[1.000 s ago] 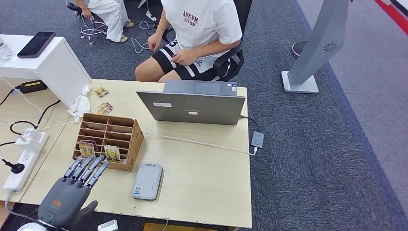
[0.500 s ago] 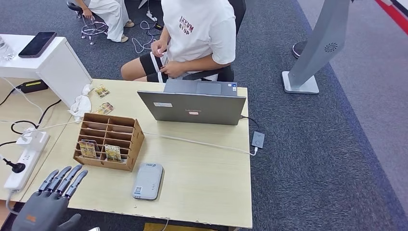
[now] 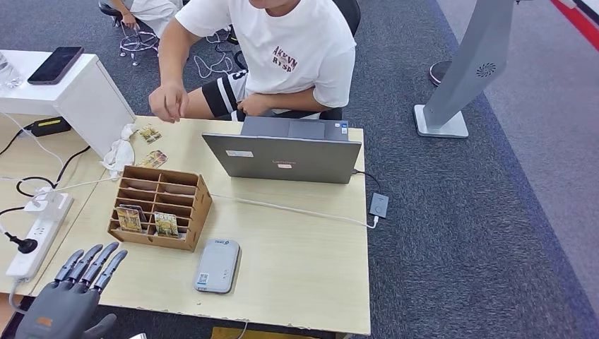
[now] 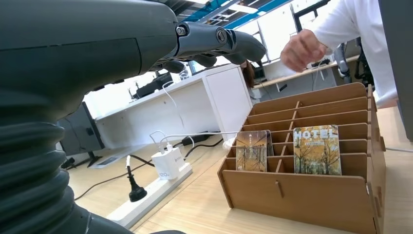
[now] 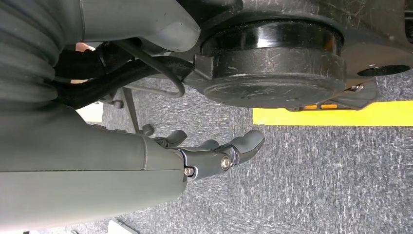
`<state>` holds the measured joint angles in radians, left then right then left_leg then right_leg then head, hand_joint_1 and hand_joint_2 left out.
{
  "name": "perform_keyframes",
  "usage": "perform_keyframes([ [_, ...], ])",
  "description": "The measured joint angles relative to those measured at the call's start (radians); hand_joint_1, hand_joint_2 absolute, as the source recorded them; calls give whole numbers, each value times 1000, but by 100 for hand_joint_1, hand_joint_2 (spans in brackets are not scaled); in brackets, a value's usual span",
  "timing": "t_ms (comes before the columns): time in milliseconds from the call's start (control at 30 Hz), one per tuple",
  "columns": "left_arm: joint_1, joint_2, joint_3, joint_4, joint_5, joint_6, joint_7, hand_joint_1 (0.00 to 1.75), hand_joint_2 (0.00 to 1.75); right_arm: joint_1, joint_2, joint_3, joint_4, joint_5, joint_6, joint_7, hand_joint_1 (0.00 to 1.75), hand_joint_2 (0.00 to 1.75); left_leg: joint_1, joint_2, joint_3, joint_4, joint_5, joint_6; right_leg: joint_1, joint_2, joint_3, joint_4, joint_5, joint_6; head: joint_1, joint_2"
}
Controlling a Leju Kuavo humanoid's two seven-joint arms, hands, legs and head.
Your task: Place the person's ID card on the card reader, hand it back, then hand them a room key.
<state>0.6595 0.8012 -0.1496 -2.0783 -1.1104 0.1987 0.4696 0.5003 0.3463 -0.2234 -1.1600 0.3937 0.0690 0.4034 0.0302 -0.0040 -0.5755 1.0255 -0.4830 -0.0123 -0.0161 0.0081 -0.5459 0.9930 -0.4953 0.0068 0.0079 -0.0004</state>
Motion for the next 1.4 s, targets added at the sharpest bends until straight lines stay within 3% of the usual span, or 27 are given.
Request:
perform_keyframes([
  [933,-23,-14,-13,2,-18,9,-16,0,175,-45,0,-26,79,27,6,-54,0,175,0,0,0,0,0,0,0,0,0,0,0,0,0,0],
  [1100,-82,-24,-37,9,-75,22,-57,0,175,-50,0,-33,83,49,20,-61,0,175,0,-1,0,0,0,0,0,-2,0,0,0,0,0,0],
  [1400,-224,-91,-93,97,-110,11,-144,0,175,-64,0,-43,100,93,50,-76,0,175,0,-1,1,0,0,0,0,-2,0,0,0,0,0,0],
])
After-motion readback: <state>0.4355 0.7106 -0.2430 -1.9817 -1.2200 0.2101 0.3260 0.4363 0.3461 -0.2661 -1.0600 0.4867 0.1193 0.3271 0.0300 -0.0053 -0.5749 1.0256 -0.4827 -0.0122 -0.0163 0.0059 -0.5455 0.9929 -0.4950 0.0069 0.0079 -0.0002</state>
